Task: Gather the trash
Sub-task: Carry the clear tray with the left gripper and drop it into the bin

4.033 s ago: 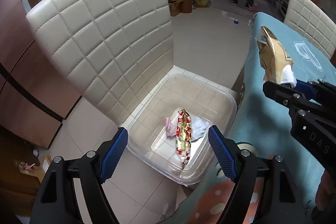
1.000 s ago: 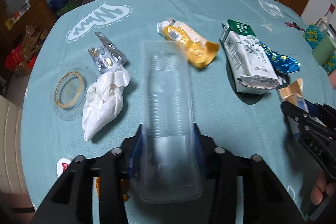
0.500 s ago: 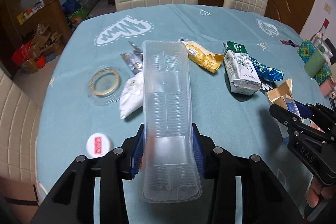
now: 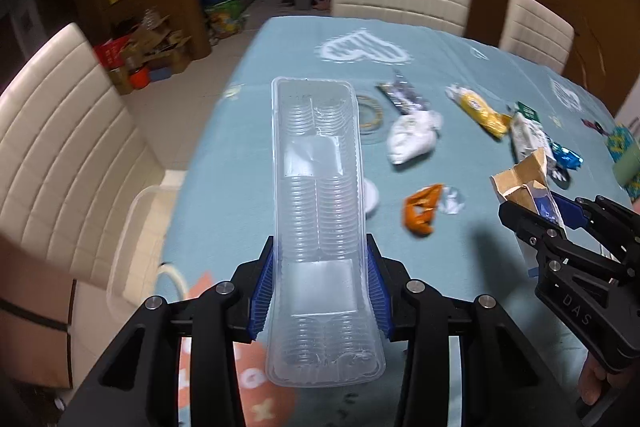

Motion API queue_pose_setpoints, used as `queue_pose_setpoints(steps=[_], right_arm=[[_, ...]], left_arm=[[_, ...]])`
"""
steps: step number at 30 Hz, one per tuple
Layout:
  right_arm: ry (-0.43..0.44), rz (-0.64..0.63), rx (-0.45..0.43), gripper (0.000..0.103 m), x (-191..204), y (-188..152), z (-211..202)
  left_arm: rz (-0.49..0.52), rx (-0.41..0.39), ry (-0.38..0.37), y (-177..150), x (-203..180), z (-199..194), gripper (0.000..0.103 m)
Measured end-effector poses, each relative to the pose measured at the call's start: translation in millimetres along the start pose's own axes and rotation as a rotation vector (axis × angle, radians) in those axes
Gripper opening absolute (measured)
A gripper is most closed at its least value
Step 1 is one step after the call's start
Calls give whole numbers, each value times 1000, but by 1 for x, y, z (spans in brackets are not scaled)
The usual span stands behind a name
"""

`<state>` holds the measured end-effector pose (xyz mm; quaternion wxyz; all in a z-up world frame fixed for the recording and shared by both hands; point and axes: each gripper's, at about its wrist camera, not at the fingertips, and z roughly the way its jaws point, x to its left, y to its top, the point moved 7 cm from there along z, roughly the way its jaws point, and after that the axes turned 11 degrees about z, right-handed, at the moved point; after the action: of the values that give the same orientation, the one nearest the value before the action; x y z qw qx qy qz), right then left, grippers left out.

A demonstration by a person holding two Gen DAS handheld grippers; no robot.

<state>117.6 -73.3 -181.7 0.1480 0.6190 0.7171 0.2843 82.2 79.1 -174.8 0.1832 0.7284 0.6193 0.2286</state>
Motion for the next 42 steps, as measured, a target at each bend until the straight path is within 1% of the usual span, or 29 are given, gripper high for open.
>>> queue_pose_setpoints(steps=[3, 9, 13, 20, 25, 28, 31, 33, 35, 38, 42], right_arm=[[38, -48, 2, 37, 31, 2, 3], [114, -143, 0, 37, 94, 9, 8], [158, -184, 5, 37, 130, 16, 14], [204, -224, 9, 37, 173, 33, 33], [224, -246, 19, 37, 195, 46, 51], [235, -261, 23, 37, 210, 53, 62], [246, -278, 25, 37, 224, 60, 72], [251, -292, 25, 37, 232, 62, 77], [256, -310, 30, 37, 240, 64, 84], [265, -326, 44, 37, 249, 65, 93], [285, -355, 63, 37, 266, 63, 104]], left_arm=[[-58, 4, 39, -14, 31, -7, 40], [-154, 19, 106, -34, 80, -12, 40], [-204, 26, 138, -44, 106, -12, 40], [-258, 39, 179, -51, 147, -7, 40], [-298, 48, 189, -53, 173, 2, 41], [-322, 52, 202, -54, 189, 9, 43], [-353, 47, 200, -54, 200, 13, 53], [-392, 45, 205, -56, 210, 18, 76], [-411, 37, 214, -58, 217, 21, 77], [-412, 62, 239, -63, 224, 29, 78], [-445, 88, 260, -74, 235, 37, 78]])
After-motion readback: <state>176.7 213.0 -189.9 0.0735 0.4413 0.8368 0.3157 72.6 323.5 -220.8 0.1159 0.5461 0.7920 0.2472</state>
